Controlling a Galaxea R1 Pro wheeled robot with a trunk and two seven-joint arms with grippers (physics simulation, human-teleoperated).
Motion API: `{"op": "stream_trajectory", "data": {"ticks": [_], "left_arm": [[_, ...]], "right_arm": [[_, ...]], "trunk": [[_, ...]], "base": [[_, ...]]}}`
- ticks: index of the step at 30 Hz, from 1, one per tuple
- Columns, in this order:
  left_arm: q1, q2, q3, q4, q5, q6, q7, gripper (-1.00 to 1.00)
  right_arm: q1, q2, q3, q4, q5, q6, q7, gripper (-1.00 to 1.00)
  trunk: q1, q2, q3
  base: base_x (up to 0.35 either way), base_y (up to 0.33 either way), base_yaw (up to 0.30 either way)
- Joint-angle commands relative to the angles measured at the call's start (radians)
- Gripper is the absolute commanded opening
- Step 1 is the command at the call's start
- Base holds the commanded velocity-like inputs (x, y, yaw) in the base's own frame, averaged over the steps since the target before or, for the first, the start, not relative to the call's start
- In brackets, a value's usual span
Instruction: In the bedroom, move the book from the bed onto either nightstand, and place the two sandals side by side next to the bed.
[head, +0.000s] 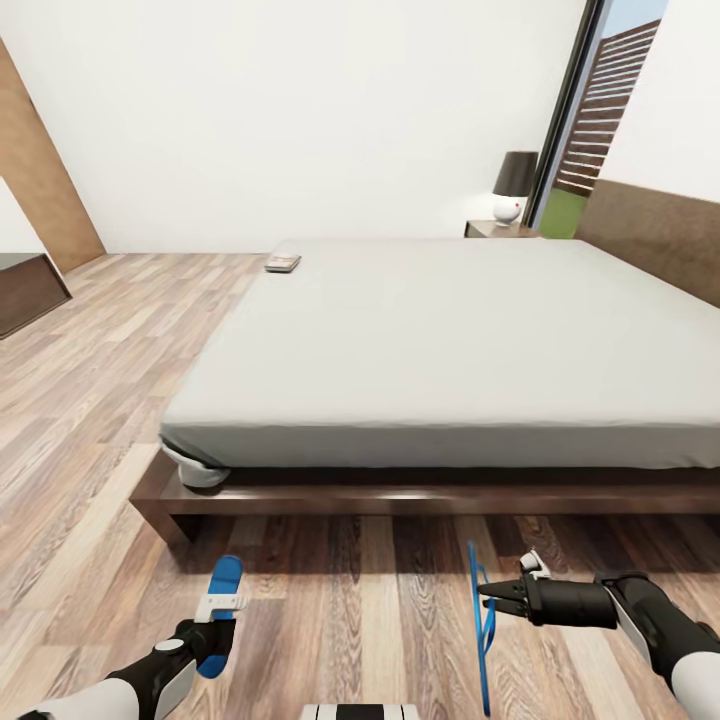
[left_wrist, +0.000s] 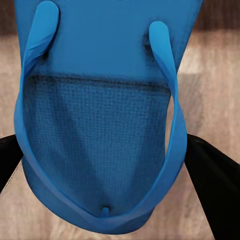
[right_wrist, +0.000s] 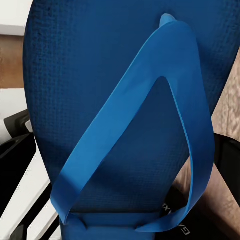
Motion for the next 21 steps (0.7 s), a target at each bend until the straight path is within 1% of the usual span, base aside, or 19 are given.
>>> {"op": "stream_trajectory", "data": {"ticks": [1,7,13,21], "left_arm": [[0.000,0.000,-0.009,0.000,0.009,-0.003,-0.002,-1.00],[0.001,-0.001,-0.010,0.000,0.008,-0.004,-0.001,-1.00],[0.002,-0.002,-0.012,0.000,0.009,-0.006,0.000,-1.00],[0.003,-0.004,-0.012,0.000,0.009,-0.007,0.005,-1.00]], "right_arm": [[0.000,-0.001,-0.001,0.006,-0.002,0.011,0.003,-1.00],[0.000,-0.004,-0.001,0.030,-0.002,0.011,0.002,-1.00],[0.000,-0.003,-0.002,0.035,-0.003,0.011,-0.005,-1.00],[0.000,-0.002,-0.002,0.035,-0.003,0.010,-0.007,-1.00]], "trunk": [[0.000,0.000,-0.001],[0.000,0.000,-0.001],[0.000,0.000,-0.001],[0.000,0.000,-0.001]], "base": [[0.000,0.098,0.000],[0.007,0.037,0.000],[0.132,0.005,0.000],[0.025,0.001,0.000]]}}
